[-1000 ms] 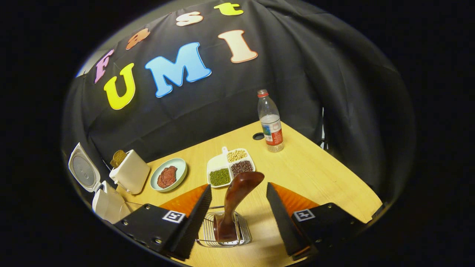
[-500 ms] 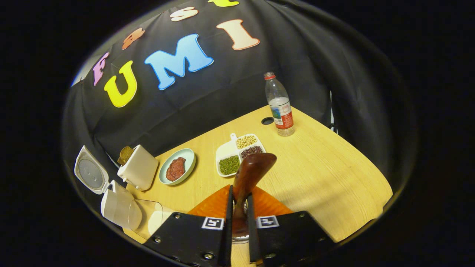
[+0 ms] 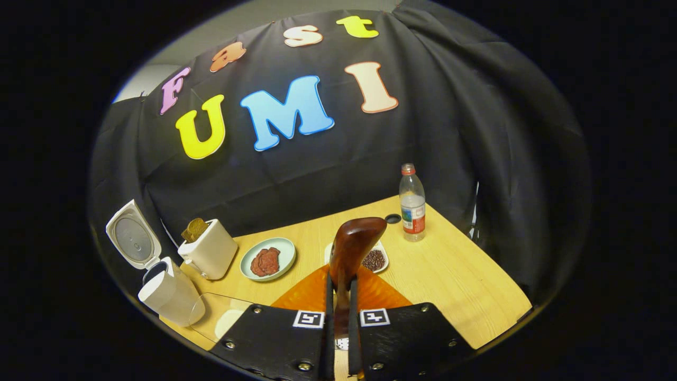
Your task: Close the left gripper, press the button to open the rice cooker; take a wooden spoon from the chopstick holder with the right hand, scoop a spoonful of rice and pour it into the rice cooker, then put the wooden spoon back into the chopstick holder.
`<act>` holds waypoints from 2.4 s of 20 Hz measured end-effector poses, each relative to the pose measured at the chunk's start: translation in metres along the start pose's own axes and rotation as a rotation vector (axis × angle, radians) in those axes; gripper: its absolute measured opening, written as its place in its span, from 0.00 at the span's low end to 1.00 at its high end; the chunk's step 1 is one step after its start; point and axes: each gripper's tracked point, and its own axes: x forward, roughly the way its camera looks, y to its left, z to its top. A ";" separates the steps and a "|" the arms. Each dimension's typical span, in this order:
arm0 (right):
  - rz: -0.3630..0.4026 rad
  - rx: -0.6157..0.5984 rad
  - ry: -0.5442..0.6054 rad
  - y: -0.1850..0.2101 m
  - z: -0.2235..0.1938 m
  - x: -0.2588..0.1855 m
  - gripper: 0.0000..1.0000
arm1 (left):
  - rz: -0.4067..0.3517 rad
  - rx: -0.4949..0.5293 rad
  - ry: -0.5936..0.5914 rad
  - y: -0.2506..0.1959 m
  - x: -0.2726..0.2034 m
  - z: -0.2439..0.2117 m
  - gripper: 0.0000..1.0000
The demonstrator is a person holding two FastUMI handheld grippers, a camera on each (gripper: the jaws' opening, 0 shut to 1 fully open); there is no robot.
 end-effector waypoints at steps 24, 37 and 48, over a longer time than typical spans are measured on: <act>0.138 -0.070 0.000 0.171 -0.056 -0.008 0.11 | 0.031 -0.031 0.033 0.127 0.001 -0.037 1.00; 0.038 -0.278 0.067 0.194 -0.127 0.037 0.11 | 0.091 -0.028 0.079 0.177 -0.004 -0.063 0.98; 0.198 -0.071 0.169 0.237 -0.163 0.019 0.11 | 0.087 -0.036 0.078 0.172 -0.009 -0.060 0.91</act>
